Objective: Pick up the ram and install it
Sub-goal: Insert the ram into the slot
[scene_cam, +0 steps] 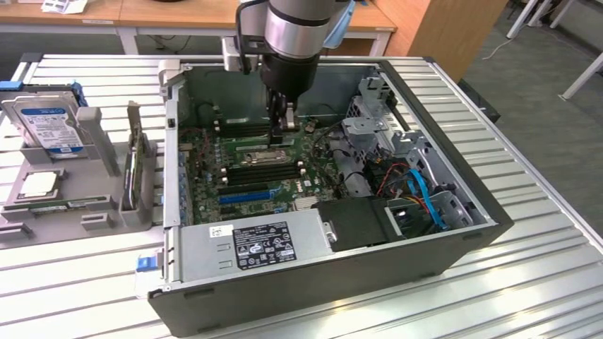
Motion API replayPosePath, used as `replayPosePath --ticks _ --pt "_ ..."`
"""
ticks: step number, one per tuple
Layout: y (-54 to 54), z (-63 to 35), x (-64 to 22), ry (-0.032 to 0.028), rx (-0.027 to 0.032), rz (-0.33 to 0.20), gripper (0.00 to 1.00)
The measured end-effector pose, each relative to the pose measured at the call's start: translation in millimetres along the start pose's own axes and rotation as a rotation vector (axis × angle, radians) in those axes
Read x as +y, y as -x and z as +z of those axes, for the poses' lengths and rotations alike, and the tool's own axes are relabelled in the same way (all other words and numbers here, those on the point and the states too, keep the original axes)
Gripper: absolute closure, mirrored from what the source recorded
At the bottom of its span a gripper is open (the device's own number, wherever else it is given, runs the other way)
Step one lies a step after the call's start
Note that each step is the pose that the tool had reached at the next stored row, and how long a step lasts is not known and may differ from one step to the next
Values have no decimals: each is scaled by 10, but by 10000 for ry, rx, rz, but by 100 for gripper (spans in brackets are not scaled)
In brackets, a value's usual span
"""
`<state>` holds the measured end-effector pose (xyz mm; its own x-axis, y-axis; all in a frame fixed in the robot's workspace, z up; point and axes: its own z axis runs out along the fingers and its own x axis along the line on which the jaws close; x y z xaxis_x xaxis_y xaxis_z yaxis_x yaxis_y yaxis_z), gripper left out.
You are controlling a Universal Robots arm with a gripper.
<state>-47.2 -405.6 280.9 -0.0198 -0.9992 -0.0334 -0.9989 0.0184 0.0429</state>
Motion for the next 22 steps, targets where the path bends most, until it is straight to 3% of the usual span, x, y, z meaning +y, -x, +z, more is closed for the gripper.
replayPosePath --ticks 14,22 --pt "-5 134 -6 1 1 0 88" --pt "-5 143 -10 0 1 3 88"
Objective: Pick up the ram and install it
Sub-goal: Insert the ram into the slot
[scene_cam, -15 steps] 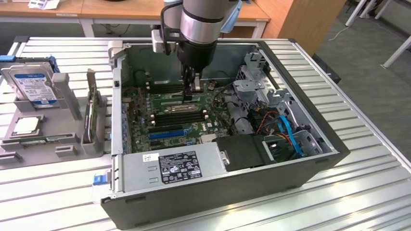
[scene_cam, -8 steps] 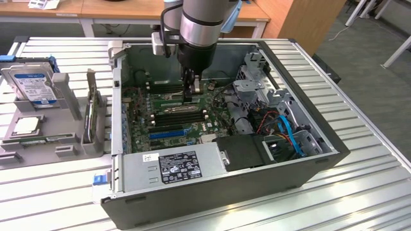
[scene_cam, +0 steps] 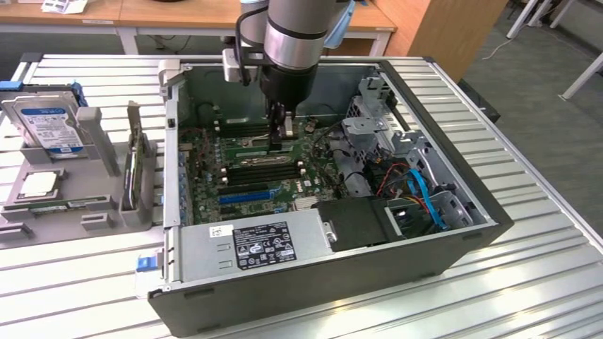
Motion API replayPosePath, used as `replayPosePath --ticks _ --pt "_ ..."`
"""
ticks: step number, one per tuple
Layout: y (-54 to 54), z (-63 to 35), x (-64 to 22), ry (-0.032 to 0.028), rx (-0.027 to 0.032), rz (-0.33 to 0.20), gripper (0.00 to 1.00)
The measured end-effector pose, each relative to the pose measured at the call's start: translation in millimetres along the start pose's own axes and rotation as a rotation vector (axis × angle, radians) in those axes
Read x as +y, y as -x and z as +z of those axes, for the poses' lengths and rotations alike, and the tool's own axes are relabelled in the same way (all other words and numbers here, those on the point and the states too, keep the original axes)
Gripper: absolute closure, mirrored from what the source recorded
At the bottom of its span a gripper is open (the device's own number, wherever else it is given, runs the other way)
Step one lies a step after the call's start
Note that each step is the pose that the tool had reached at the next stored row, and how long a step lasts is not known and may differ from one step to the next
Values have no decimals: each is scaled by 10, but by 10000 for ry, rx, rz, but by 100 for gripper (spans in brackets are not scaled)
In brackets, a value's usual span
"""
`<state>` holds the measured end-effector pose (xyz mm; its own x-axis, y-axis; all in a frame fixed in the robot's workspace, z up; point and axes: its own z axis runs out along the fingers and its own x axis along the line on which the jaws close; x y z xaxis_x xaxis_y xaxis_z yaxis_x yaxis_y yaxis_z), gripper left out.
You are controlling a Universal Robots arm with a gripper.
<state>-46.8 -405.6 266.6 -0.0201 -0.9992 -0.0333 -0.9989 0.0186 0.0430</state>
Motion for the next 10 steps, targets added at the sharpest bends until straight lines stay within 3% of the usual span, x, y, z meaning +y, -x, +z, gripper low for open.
replayPosePath --ticks 4,10 --pt "1 -2 -47 1 0 -2 88" --pt "-5 -2 -49 -1 -2 -3 88"
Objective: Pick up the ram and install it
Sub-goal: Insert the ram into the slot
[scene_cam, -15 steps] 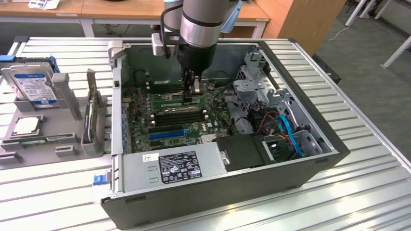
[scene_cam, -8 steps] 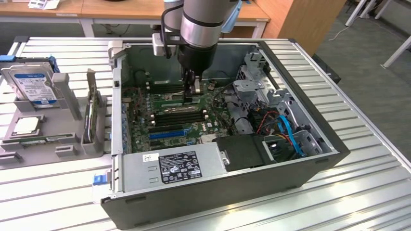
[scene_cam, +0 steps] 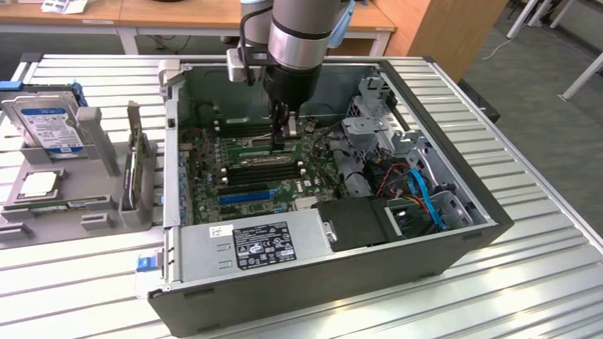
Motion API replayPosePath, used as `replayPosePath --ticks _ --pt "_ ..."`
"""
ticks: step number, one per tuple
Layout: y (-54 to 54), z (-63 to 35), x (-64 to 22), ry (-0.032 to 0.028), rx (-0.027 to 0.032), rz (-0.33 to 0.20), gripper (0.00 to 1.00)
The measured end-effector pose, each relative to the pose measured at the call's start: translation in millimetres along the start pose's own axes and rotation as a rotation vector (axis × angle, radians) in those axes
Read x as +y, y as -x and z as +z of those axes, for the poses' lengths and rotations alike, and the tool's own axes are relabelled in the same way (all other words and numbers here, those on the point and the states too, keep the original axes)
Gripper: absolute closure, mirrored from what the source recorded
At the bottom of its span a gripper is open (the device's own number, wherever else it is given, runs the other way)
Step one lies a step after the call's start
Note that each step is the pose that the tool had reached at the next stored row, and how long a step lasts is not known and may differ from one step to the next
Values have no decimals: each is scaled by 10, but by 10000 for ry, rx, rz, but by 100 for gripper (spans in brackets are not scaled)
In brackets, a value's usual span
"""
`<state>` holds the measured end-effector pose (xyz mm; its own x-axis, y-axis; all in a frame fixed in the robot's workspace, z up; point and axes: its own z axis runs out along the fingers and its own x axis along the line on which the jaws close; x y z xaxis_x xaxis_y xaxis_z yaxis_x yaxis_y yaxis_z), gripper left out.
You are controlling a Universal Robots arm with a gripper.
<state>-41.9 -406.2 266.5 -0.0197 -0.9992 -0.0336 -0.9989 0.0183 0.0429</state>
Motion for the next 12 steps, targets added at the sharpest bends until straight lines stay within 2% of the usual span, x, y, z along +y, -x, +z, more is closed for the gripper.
replayPosePath --ticks 12 --pt "-81 -4 -1 1 2 1 88"
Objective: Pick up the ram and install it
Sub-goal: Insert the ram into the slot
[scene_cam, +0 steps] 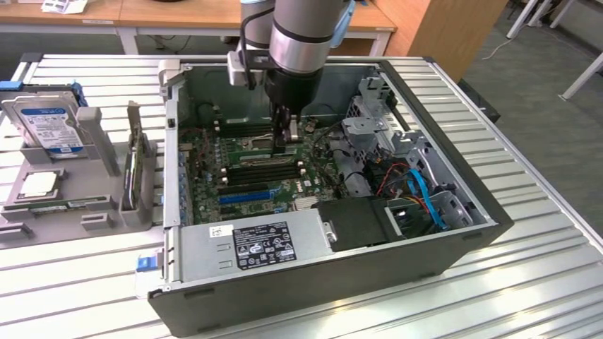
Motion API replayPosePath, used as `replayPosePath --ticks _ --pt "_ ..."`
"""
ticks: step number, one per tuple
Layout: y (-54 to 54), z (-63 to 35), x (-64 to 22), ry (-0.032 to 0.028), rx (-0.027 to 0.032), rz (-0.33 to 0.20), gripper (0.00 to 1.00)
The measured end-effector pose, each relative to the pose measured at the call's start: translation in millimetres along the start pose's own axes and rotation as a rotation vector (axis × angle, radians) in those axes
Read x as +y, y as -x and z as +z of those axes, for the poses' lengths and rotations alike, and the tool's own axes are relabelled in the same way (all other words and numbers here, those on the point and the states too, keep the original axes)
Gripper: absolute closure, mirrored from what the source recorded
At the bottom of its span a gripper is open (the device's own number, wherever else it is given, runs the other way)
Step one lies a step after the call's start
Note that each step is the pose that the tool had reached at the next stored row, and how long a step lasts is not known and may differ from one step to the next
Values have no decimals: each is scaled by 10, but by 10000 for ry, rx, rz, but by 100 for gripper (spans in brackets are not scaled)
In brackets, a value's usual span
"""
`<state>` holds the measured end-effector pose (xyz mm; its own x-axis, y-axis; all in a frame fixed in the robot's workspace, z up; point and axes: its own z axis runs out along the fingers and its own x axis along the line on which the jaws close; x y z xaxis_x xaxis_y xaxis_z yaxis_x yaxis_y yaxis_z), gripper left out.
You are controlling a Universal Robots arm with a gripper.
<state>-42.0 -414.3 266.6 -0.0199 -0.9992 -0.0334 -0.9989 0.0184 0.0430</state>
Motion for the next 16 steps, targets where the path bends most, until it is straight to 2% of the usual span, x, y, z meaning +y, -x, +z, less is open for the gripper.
replayPosePath --ticks 10,16 --pt "-24 0 0 0 2 0 88" --pt "-25 55 -3 0 -2 0 88"
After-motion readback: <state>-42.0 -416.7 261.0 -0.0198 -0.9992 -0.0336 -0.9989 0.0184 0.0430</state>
